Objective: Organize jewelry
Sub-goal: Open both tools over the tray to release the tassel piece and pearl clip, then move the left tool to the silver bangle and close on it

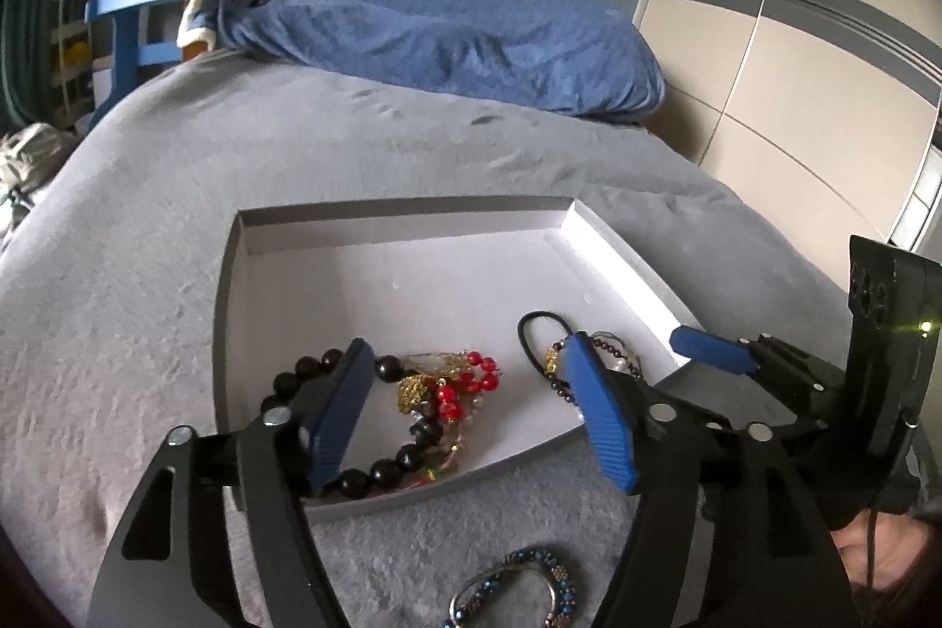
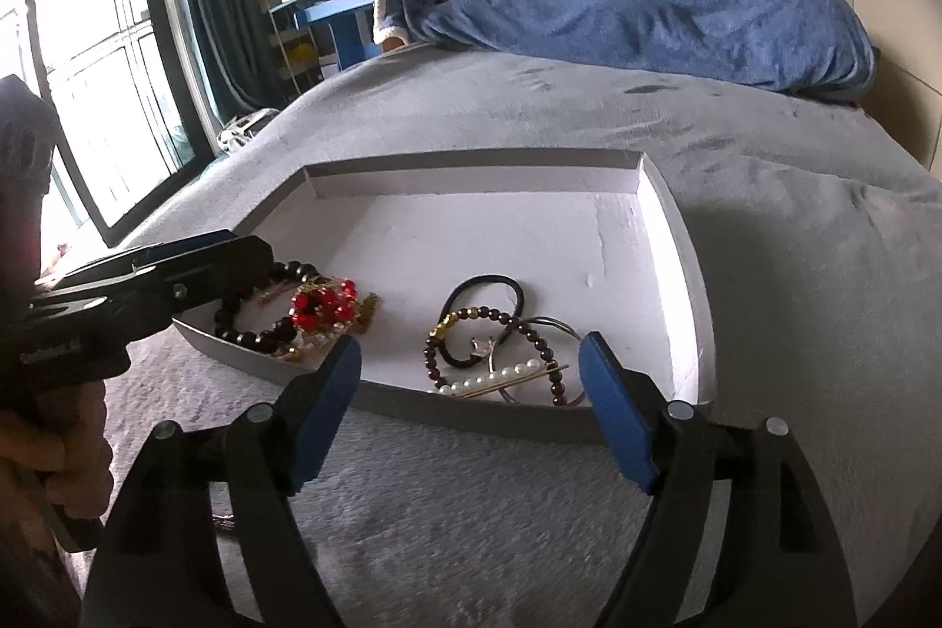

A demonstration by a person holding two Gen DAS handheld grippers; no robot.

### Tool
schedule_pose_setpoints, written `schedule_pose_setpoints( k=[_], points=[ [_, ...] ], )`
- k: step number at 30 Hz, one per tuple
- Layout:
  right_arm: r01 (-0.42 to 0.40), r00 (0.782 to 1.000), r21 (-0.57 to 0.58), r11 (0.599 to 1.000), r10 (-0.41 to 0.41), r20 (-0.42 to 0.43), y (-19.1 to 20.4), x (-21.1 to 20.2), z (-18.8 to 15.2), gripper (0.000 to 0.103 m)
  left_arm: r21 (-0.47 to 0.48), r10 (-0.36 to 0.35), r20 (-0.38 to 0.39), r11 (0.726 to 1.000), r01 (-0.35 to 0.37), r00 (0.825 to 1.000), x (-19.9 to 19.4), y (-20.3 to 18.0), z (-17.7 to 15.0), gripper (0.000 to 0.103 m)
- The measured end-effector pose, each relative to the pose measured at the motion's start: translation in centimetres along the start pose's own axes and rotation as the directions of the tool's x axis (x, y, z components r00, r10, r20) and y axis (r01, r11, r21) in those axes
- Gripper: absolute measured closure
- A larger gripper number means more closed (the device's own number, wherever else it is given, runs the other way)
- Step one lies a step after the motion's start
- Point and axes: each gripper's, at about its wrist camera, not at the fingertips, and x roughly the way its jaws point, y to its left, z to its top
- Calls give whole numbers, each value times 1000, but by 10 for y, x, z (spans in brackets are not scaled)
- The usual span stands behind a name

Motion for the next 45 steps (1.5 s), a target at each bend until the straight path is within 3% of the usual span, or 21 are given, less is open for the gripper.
schedule_pose_setpoints(
  k=[8, 20, 28, 35, 41, 45],
  points=[
    [7, 1000, 18, 1000, -8, 20, 3, -16, -12, 22, -17, 23, 25, 1000, -23, 999, -20, 8, -9, 24],
    [-3, 1000, 45, 999, 3, 0, 15, -28, -35, 21, -17, 49, -10, 999, -49, 999, -48, 26, -45, 24],
    [-2, 1000, 76, 997, 4, -31, 12, -25, -41, 18, 15, 37, -51, 999, -37, 998, -59, 24, -72, 24],
    [1, 999, 174, 985, 8, -50, -5, -27, -47, 17, 128, 44, -70, 991, -34, 997, -55, 1, -79, 25],
    [-12, 998, 229, 973, 26, -56, -16, -28, -50, 16, 158, 34, -177, 987, -5, 984, -31, -6, -82, 59],
    [-17, 998, 223, 975, 31, -59, -15, -27, -49, 16, 142, 22, -205, 990, 8, 978, -25, -4, -83, 82]
  ],
)
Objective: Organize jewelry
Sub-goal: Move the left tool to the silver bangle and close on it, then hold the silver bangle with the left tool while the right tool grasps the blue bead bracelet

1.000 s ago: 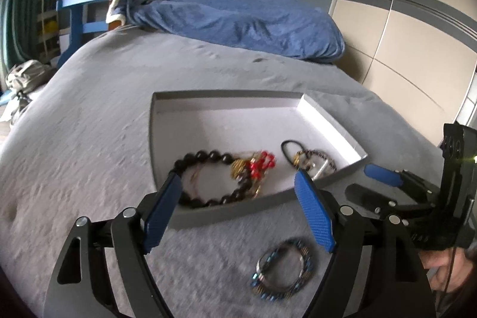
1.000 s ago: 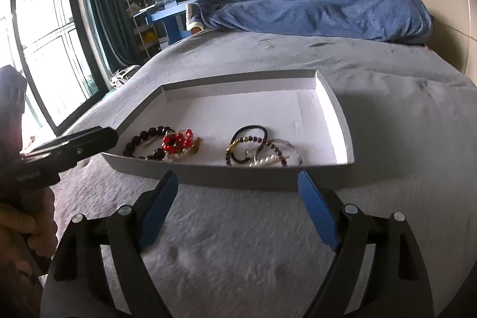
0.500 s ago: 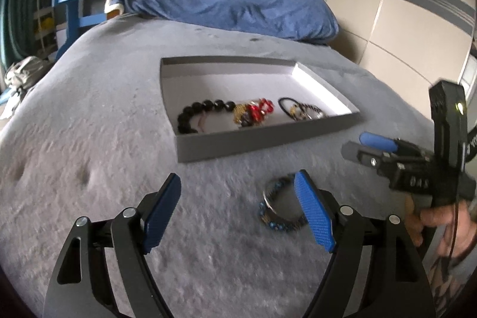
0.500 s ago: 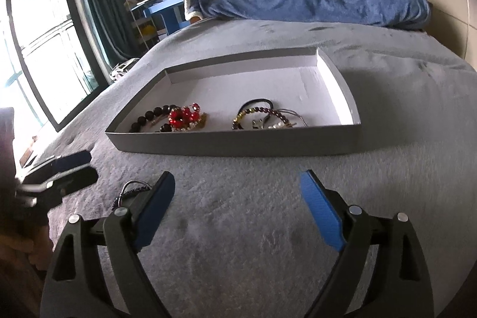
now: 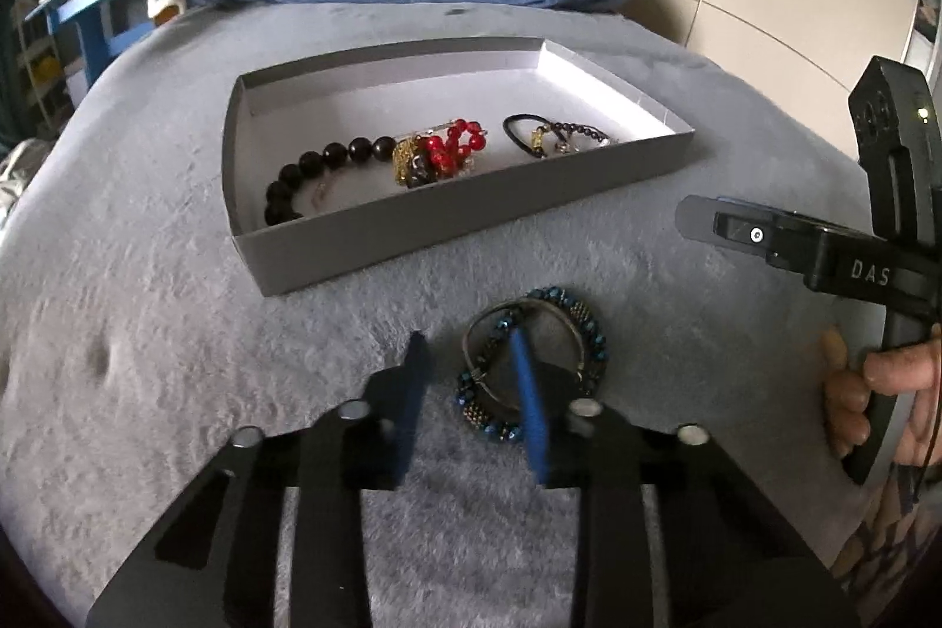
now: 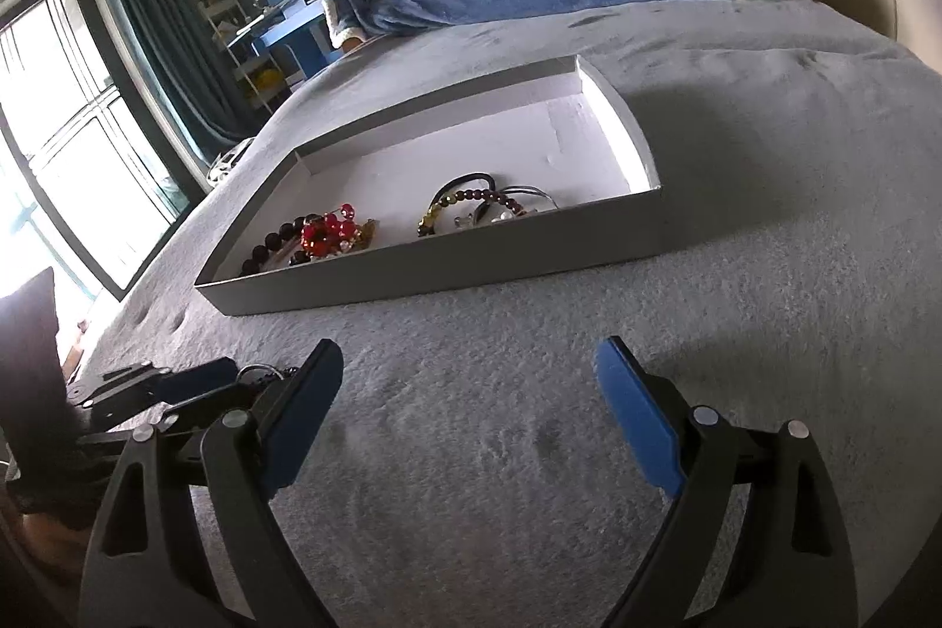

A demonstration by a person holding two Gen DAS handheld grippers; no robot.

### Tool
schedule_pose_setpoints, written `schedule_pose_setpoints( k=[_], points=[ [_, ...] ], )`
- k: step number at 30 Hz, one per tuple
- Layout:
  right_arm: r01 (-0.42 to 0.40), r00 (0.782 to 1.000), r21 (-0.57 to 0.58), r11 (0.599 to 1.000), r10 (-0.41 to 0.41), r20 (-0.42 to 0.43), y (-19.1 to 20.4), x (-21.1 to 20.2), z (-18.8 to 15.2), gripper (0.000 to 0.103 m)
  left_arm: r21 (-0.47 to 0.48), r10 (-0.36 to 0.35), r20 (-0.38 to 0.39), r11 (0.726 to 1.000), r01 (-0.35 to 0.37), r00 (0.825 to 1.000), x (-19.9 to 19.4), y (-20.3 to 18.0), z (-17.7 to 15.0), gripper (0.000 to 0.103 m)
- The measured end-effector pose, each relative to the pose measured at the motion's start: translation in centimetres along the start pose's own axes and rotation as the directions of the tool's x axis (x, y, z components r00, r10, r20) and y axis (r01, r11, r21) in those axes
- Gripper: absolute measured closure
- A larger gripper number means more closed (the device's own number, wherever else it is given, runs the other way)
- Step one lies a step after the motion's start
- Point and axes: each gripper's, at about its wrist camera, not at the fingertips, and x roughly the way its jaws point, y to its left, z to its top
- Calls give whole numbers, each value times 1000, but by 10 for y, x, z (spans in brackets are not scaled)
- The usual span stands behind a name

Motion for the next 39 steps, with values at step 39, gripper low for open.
schedule_pose_setpoints(
  k=[39],
  points=[
    [-144, 980, -357, 923, 82, -183, 104, 28, -27, 10, -252, 64, 48, 967, -50, 997, -27, 66, -11, 72]
  ],
)
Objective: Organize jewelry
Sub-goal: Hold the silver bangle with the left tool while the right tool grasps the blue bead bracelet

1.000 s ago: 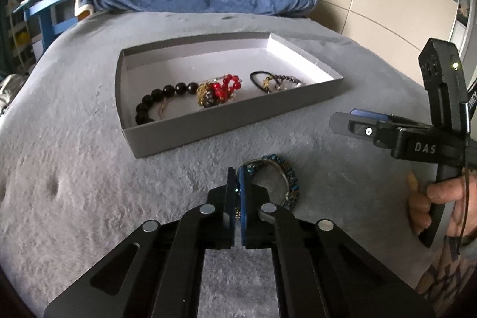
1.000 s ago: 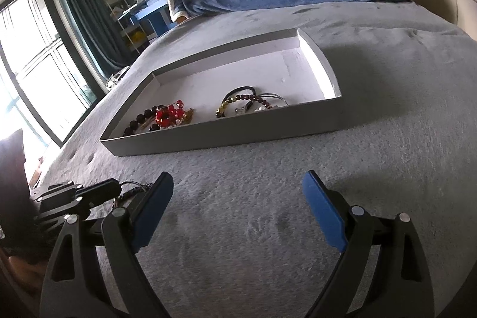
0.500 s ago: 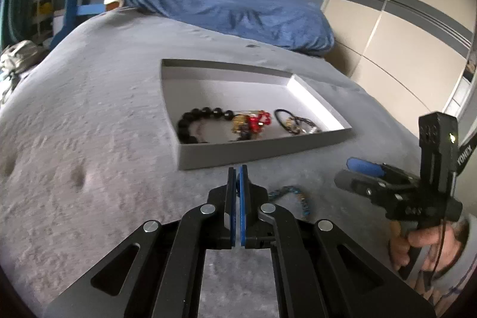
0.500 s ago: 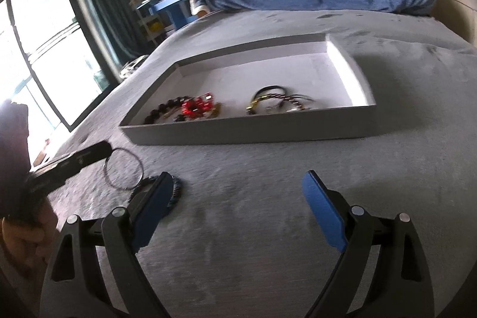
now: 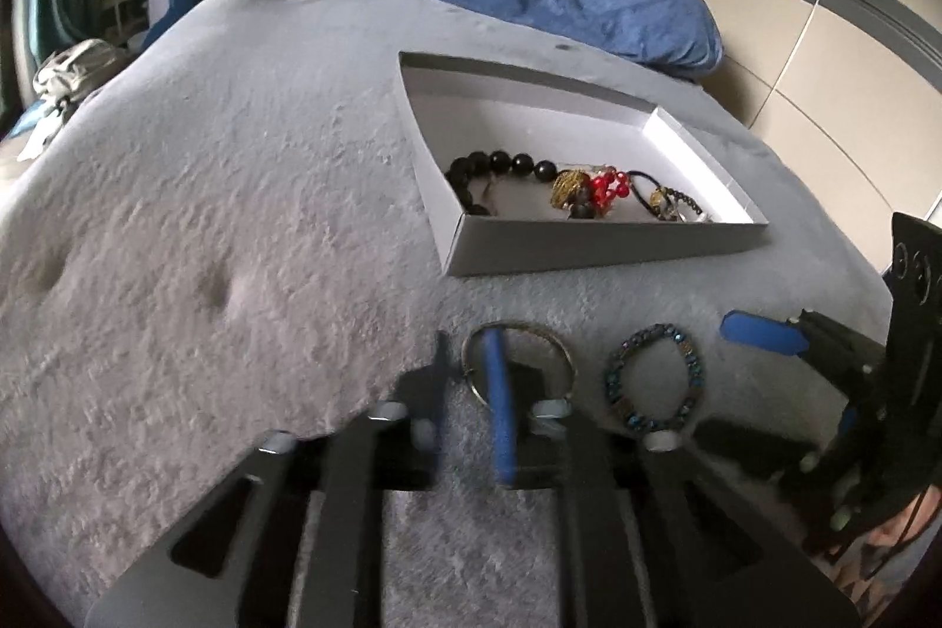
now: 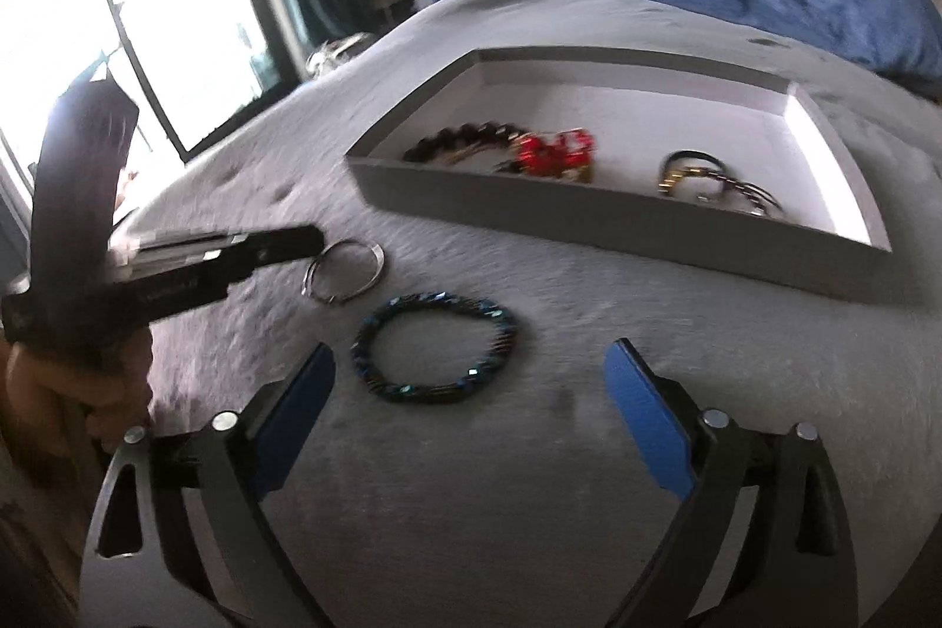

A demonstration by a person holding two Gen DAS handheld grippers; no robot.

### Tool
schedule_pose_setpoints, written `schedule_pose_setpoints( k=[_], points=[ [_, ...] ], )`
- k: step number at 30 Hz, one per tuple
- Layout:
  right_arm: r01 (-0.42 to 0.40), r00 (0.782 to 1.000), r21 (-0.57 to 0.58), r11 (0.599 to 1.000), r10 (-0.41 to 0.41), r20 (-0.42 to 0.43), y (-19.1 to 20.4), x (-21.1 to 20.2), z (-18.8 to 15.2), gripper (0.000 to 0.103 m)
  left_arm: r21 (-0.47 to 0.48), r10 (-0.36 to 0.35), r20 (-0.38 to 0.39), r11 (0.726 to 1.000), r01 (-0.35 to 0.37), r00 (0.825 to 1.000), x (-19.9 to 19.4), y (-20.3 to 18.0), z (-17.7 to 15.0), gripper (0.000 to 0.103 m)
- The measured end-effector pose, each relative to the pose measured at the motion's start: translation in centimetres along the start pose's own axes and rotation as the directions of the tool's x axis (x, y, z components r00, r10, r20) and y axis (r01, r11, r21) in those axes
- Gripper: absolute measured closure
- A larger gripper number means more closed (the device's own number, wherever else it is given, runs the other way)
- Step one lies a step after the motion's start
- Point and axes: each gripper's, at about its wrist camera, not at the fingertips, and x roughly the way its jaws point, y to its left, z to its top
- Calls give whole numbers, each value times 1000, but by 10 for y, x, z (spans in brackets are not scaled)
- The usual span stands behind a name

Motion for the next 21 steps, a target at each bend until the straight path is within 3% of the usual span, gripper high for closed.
schedule_pose_setpoints(
  k=[4, 6, 8, 12, 14, 17, 19, 21],
  points=[
    [42, 998, -21, 999, -43, -50, 3, 11, 0, 11, 21, 22, 4, 1000, -22, 1000, 1, -4, -1, 54],
    [52, 997, -17, 999, -53, -50, 3, 12, -2, 20, 30, 29, 3, 999, -29, 1000, 2, -6, -1, 46],
    [50, 998, 2, 999, -50, -42, 0, 11, -1, 40, 40, 31, 3, 999, -31, 1000, 3, -8, -1, 43],
    [35, 999, 64, 997, -34, -20, -15, 5, -1, 63, 65, 33, -14, 997, -32, 999, 8, -14, -1, 43],
    [30, 1000, 101, 994, -29, -11, -23, 3, -1, 80, 77, 37, -32, 996, -34, 999, 12, -17, -1, 43],
    [23, 1000, 155, 988, -23, -5, -35, 0, -2, 93, 91, 42, -58, 995, -37, 997, 18, -19, -1, 43],
    [15, 1000, 168, 986, -16, 2, -39, -2, -4, 94, 97, 42, -71, 995, -35, 997, 21, -20, -1, 48],
    [14, 1000, 170, 985, -15, 7, -39, -3, -4, 94, 92, 48, -69, 995, -42, 996, 21, -18, -1, 75]
  ],
)
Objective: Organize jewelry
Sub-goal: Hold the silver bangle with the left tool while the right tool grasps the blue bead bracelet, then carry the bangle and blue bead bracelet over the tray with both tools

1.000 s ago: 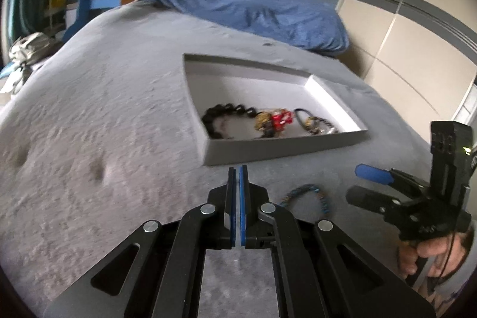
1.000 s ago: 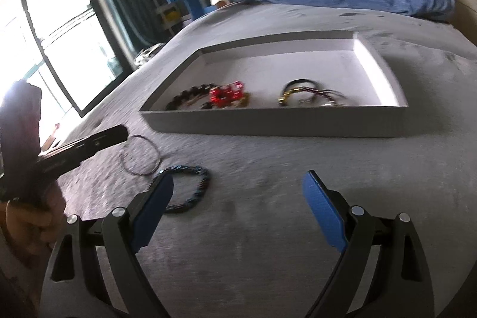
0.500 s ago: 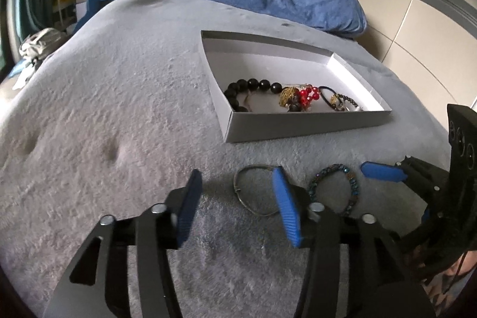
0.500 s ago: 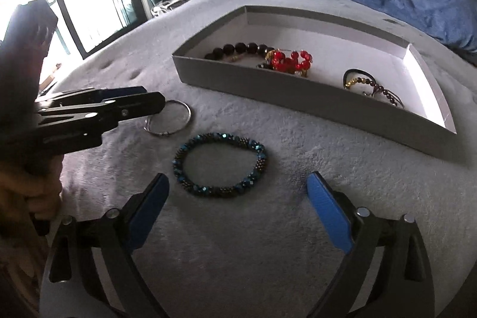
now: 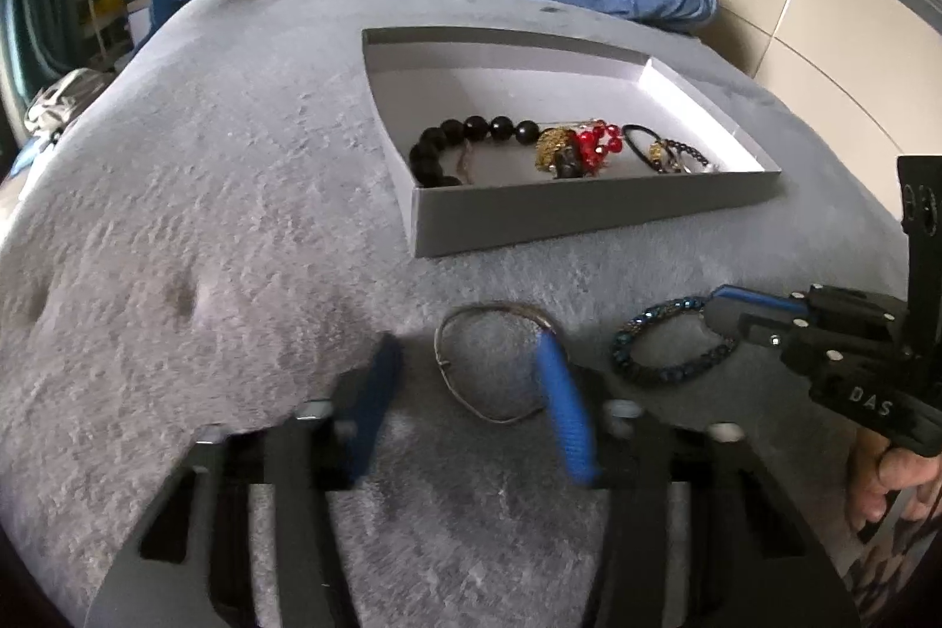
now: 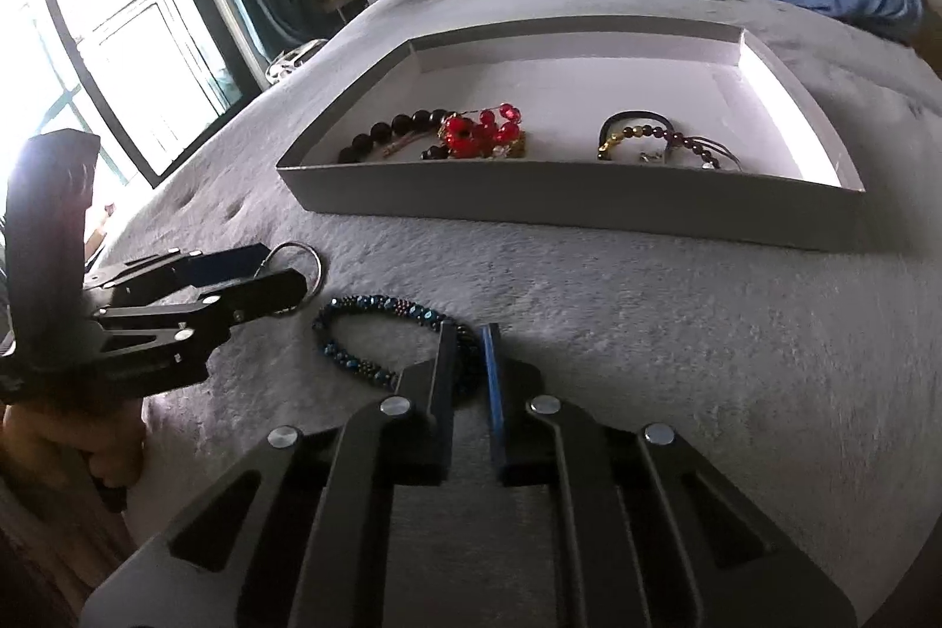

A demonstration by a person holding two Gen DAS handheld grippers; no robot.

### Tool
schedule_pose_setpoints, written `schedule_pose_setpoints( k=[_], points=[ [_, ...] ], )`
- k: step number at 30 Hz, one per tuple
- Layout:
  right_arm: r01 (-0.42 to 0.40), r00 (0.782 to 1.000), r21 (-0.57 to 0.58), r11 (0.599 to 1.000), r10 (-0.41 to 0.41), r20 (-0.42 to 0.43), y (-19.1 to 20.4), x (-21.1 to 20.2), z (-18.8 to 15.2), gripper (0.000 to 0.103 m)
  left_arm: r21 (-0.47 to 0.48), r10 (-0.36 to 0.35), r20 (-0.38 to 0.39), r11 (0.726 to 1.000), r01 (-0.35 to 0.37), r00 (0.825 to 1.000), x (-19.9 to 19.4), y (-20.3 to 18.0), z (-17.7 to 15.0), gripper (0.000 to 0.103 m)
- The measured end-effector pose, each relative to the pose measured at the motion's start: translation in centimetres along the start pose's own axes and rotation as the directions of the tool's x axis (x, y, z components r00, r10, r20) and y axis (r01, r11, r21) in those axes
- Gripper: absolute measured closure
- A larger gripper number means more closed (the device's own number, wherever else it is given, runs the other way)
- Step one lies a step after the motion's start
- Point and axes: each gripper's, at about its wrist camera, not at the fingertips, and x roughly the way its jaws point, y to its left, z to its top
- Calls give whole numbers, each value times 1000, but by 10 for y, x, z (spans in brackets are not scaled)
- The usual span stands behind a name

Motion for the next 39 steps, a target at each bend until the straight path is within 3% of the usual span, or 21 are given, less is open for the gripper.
schedule_pose_setpoints(
  k=[1, 2, 3, 14, 24, 39],
  points=[
    [1, 1000, 0, 1000, -1, 4, 0, -1, 0, 94, -1, -8, 3, 1000, 8, 1000, -1, 1, 0, 81],
    [0, 1000, 2, 1000, 0, 8, -1, -3, 0, 95, -1, -17, 9, 1000, 17, 1000, -2, 1, 0, 95],
    [-4, 1000, 8, 1000, 4, 15, -2, -4, 0, 95, 3, -23, 15, 1000, 23, 1000, -3, 1, 0, 98],
    [-30, 992, 54, 998, 23, 125, -17, -35, 2, 96, 15, -98, 150, 995, 97, 984, -33, -8, 9, 98],
    [-51, 978, 129, 990, 23, 209, -41, -58, 6, 96, 29, -135, 196, 991, 132, 971, -45, -19, 18, 98],
    [-45, 961, 90, 995, 19, 275, -38, -77, 28, 96, 24, -188, 290, 982, 190, 938, -61, -32, 53, 98]
  ],
)
